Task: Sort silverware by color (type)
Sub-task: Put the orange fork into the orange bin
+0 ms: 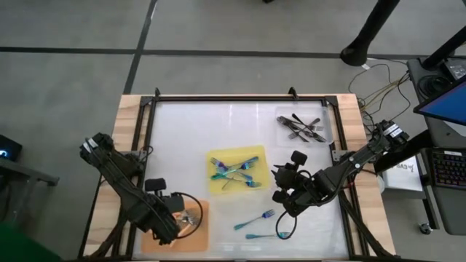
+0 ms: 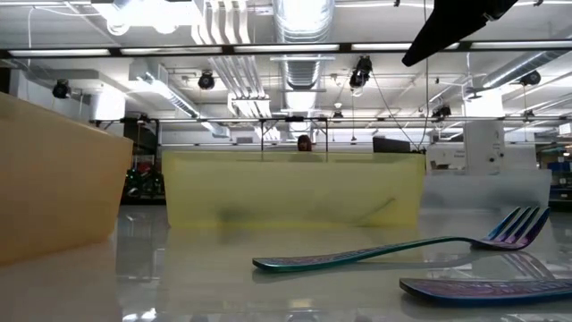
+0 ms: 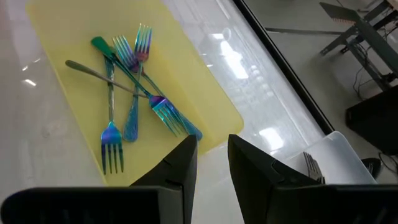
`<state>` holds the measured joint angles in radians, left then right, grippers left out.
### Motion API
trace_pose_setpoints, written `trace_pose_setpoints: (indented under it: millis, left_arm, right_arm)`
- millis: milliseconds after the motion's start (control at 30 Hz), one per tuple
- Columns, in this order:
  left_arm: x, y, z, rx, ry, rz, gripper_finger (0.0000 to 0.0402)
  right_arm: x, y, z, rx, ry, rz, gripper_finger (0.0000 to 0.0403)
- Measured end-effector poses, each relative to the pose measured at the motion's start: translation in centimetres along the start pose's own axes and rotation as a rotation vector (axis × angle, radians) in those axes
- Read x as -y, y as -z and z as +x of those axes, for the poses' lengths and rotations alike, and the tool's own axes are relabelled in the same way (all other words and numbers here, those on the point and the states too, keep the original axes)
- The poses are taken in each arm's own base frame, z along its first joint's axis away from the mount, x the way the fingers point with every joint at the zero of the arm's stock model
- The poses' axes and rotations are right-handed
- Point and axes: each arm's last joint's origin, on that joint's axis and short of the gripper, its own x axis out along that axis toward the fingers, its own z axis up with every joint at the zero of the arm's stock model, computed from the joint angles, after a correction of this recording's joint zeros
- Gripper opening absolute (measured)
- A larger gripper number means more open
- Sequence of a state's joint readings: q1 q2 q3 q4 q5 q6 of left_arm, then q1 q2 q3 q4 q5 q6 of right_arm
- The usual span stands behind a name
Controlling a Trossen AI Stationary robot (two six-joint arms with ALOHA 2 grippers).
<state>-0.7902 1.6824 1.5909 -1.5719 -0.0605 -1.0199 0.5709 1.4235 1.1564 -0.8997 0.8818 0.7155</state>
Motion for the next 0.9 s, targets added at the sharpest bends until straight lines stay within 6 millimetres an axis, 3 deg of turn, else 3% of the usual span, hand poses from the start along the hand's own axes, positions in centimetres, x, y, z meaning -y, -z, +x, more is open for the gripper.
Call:
trace_pose_setpoints:
  millis: [167,400,900]
  left_arm:
    - [0.7,-0.5,0.5,0.042,-0.005,-0.016,0.0000]
    - [3.4,-2.4,1.3,0.220,0.135,0.002,0.0000]
    - [6.2,-3.1,5.5,0.060,0.091,0.041,0.0000]
  right_arm:
    - [0.0,0.0,0.0,0.000,0.000,0.000,0.0082]
    - [0.0,0.0,0.0,0.001,0.000,0.001,0.0082]
    - [-0.2,0.2,0.0,-0.069,-0.082,0.004,0.0082]
